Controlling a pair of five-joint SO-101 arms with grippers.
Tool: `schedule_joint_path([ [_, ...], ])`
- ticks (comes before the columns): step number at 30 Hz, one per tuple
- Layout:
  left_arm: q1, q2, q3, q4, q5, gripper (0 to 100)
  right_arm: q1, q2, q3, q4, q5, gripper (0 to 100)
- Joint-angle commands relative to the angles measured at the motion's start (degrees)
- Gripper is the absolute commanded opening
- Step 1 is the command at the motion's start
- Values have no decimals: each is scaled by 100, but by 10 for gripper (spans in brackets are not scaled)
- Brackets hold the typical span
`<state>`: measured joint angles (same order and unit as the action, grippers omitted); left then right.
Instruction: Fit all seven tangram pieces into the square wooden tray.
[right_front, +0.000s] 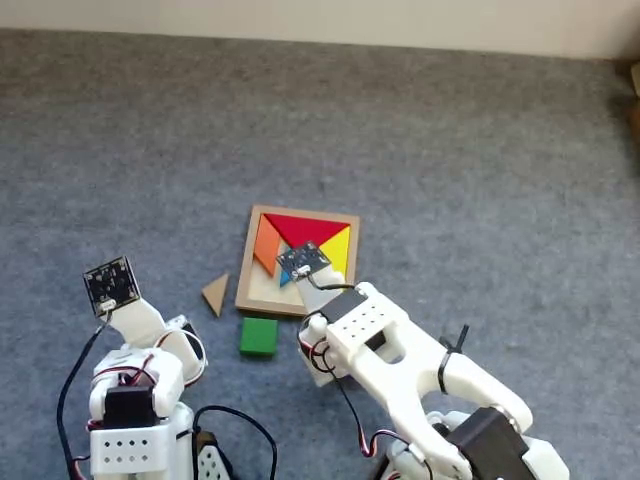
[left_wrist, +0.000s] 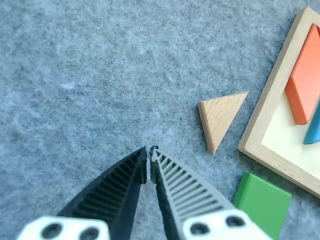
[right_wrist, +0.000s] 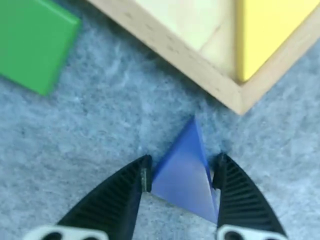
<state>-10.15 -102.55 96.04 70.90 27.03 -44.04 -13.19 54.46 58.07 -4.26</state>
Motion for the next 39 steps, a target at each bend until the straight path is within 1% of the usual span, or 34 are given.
schedule_joint_path([
  [1,110,-224,110,26,-35,43,-48,101,110,180,70,200],
  [13,110,-224,110,26,-35,43,-22,13,110,198,70,199],
  [17,110,-224,110,26,-35,43,-40,-655,207,224,88,199],
  [22,110,-224,110,26,-35,43,-40,-1569,857,163,105,199],
  [25,110,-224,110,26,-35,43,-22,-1824,1103,-84,105,199],
  [29,110,-224,110,26,-35,43,-22,-1851,1262,-277,105,199],
  [39,110,-224,110,26,-35,43,-4,-1851,1253,-286,105,199],
])
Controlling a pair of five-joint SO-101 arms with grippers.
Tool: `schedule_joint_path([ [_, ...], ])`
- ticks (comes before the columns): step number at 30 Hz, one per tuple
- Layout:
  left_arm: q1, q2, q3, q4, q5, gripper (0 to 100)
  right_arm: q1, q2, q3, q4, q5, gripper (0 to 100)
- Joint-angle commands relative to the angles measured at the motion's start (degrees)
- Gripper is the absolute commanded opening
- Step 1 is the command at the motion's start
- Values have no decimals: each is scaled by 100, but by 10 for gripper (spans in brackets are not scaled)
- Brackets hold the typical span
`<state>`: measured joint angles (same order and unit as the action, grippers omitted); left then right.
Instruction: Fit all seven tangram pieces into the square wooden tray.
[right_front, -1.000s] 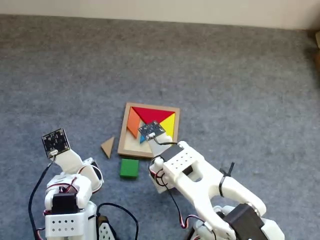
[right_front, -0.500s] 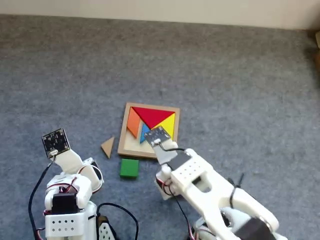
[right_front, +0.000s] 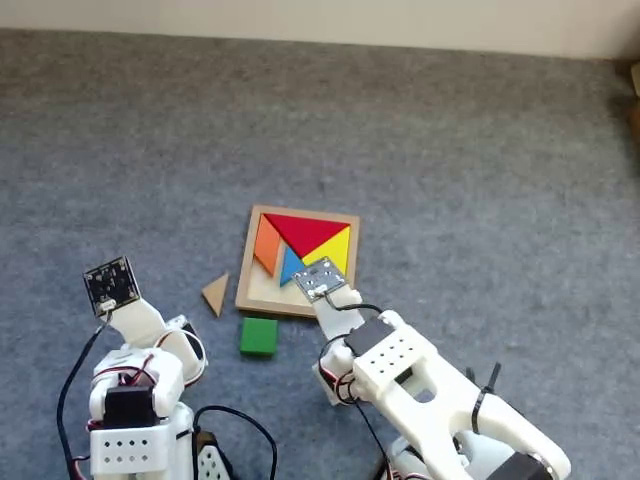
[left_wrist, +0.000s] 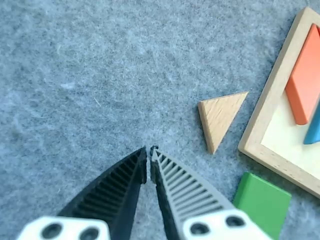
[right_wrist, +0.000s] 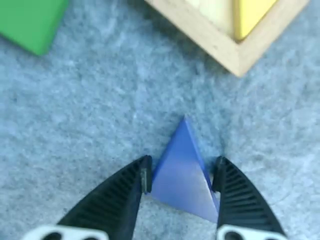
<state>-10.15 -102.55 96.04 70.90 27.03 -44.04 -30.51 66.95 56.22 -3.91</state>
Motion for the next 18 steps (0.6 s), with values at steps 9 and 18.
schedule_joint_path([
  [9,110,-224,110,26,-35,43,-22,-171,-22,136,53,208],
  [18,110,-224,110,26,-35,43,-75,-119,-154,699,70,365],
])
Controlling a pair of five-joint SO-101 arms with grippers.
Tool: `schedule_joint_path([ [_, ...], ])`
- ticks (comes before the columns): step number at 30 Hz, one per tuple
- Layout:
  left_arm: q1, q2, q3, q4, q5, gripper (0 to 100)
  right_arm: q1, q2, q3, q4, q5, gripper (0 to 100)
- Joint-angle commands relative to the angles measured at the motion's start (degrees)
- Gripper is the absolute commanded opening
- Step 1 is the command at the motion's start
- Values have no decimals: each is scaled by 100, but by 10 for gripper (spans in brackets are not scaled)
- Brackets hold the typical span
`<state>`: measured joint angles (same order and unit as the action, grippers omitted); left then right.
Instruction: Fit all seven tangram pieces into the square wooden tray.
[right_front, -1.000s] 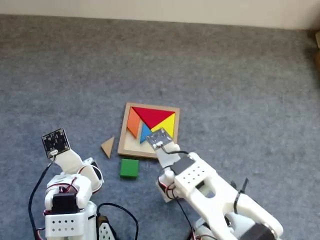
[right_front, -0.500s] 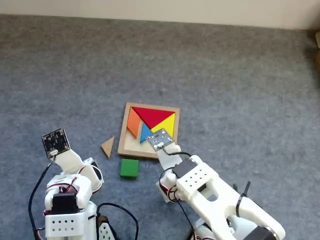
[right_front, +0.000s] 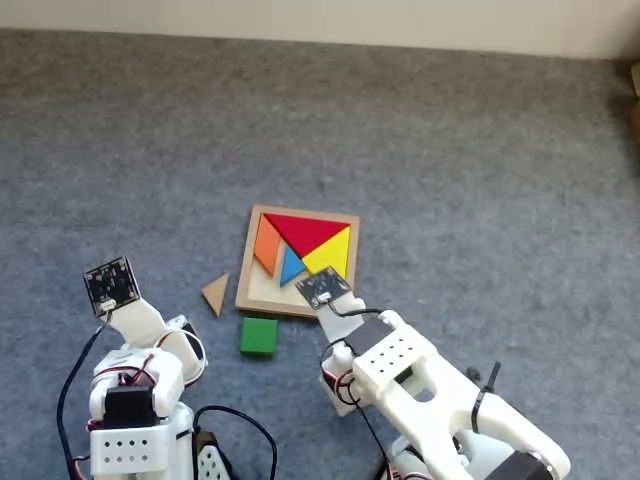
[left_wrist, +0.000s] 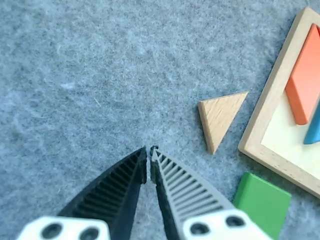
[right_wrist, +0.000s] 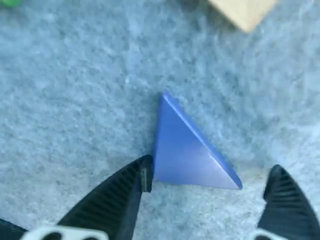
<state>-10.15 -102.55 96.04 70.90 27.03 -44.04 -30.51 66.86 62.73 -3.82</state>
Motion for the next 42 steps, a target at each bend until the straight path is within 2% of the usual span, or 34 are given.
schedule_joint_path([
  [1,110,-224,110,26,-35,43,-92,-119,-145,13,70,365],
  [9,110,-224,110,26,-35,43,-66,-110,-110,-180,712,364],
  [12,110,-224,110,26,-35,43,127,-110,-48,-224,756,315],
  [18,110,-224,110,26,-35,43,813,-110,119,-954,756,211],
  [30,110,-224,110,26,-35,43,2607,-180,-347,-1437,712,205],
  [35,110,-224,110,26,-35,43,2510,-189,-391,-1393,712,226],
  [40,110,-224,110,26,-35,43,2193,-189,-444,-505,703,375],
  [42,110,-224,110,26,-35,43,1912,-189,-444,-286,703,386],
])
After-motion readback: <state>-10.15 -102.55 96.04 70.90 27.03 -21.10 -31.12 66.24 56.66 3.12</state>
